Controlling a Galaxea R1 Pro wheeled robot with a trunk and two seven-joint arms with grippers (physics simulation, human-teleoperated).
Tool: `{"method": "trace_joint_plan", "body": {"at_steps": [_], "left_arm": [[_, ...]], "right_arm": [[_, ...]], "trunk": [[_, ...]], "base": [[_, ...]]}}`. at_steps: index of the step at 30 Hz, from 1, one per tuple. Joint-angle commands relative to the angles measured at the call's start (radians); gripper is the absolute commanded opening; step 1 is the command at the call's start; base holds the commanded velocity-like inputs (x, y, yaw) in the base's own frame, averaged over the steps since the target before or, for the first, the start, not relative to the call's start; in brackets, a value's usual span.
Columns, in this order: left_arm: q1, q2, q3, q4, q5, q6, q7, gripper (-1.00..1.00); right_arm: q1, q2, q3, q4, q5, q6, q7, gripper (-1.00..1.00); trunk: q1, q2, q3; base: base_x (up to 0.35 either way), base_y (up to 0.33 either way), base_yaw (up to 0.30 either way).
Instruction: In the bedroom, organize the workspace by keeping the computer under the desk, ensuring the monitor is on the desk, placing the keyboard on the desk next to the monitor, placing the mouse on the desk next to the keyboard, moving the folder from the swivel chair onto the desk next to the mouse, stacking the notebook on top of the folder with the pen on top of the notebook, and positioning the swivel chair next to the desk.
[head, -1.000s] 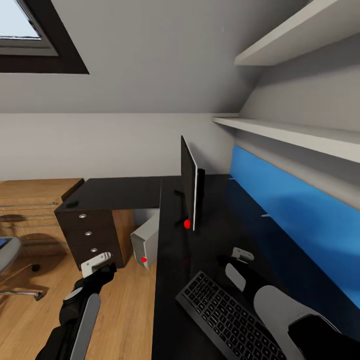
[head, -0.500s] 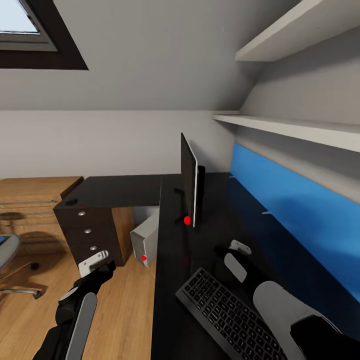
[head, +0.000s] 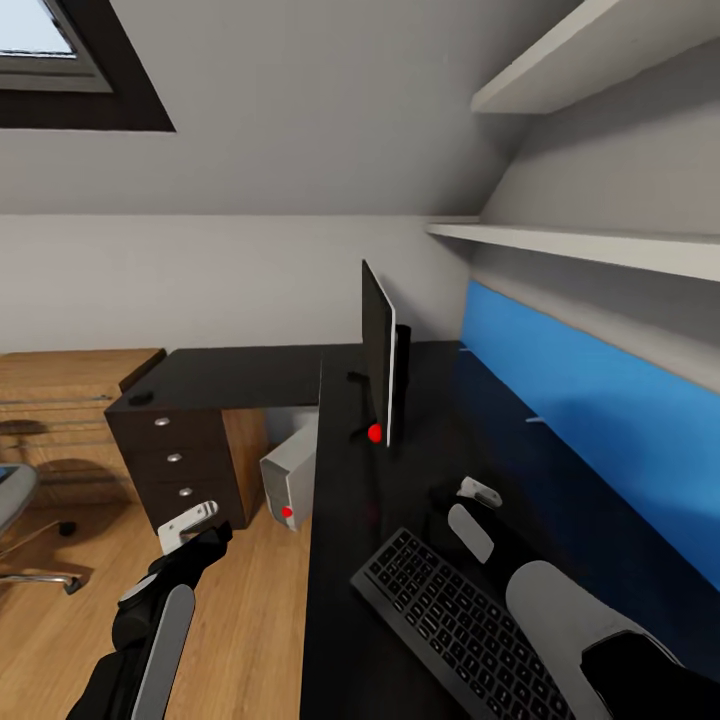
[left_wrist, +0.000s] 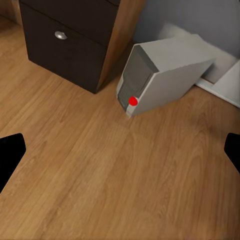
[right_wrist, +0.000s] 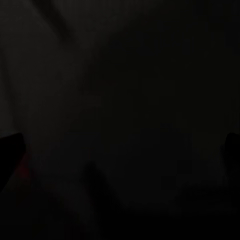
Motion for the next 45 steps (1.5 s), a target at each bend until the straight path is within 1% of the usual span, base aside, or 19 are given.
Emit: {"method": "trace_joint_plan", "body": {"at_steps": [1, 5, 13, 26, 40, 45], "left_arm": [[-0.001, -0.001, 0.001, -0.001, 0.011, 0.003, 0.007, 1.0], [-0.001, -0.001, 0.001, -0.001, 0.011, 0.003, 0.007, 1.0], [-0.001, -0.001, 0.001, 0.001, 0.011, 0.003, 0.007, 1.0], [-0.001, -0.001, -0.001, 0.002, 0.011, 0.003, 0.007, 1.0], [-0.001, 0.002, -0.001, 0.011, 0.009, 0.003, 0.003, 1.0], [-0.001, 0.001, -0.002, 0.015, 0.009, 0.003, 0.003, 1.0]], "right_arm": [[-0.001, -0.001, 0.007, -0.002, -0.005, 0.004, -0.008, 1.0], [-0.001, -0.001, 0.008, -0.002, -0.005, 0.003, -0.008, 1.0], [-0.001, -0.001, 0.008, -0.002, -0.005, 0.002, -0.006, 1.0], [-0.001, 0.0, 0.008, 0.0, -0.005, 0.002, -0.005, 1.0], [-0.001, 0.0, 0.009, 0.0, -0.005, 0.003, -0.005, 1.0], [-0.001, 0.001, 0.01, 0.0, -0.005, 0.003, -0.006, 1.0]], "trunk": [[0.004, -0.008, -0.004], [0.019, -0.036, -0.017], [0.019, -0.036, -0.017], [0.069, -0.127, -0.058], [0.069, -0.127, -0.058], [0.069, -0.127, -0.058]], "base": [[0.0, 0.0, 0.0], [0.0, 0.0, 0.0], [0.0, 0.0, 0.0], [0.0, 0.0, 0.0], [-0.002, 0.0, 0.0], [-0.219, 0.067, 0.0]]}}
